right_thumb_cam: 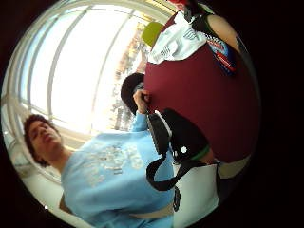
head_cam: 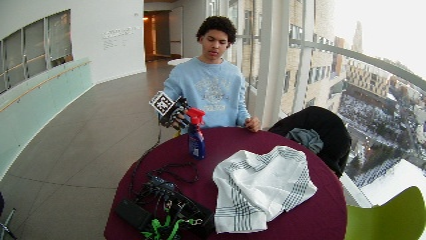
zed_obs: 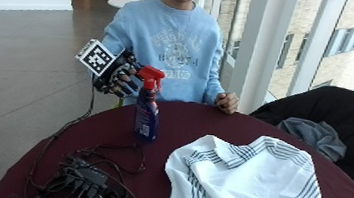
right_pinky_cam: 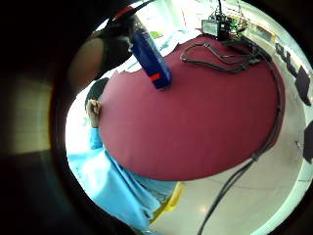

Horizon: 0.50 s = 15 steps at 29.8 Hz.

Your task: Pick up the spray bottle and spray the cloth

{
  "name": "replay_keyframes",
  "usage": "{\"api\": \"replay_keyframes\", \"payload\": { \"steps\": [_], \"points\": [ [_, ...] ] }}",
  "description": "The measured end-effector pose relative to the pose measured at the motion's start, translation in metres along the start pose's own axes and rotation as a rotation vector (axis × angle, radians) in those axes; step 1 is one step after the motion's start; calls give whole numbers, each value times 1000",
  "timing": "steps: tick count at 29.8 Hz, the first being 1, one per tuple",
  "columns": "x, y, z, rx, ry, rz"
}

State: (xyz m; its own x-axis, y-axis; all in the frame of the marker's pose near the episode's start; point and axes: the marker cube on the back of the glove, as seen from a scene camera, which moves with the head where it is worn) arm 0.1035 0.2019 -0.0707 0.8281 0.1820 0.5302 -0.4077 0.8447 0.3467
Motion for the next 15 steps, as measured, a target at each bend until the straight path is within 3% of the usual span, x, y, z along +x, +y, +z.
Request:
{"api": "replay_keyframes", "payload": {
  "steps": [7,12,15],
  "points": [
    [19,-16,-7,-78,-226,33],
    [36,-40,3,-12,-309,2],
    [41,-54,10,-57,-352,66]
  ]
}}
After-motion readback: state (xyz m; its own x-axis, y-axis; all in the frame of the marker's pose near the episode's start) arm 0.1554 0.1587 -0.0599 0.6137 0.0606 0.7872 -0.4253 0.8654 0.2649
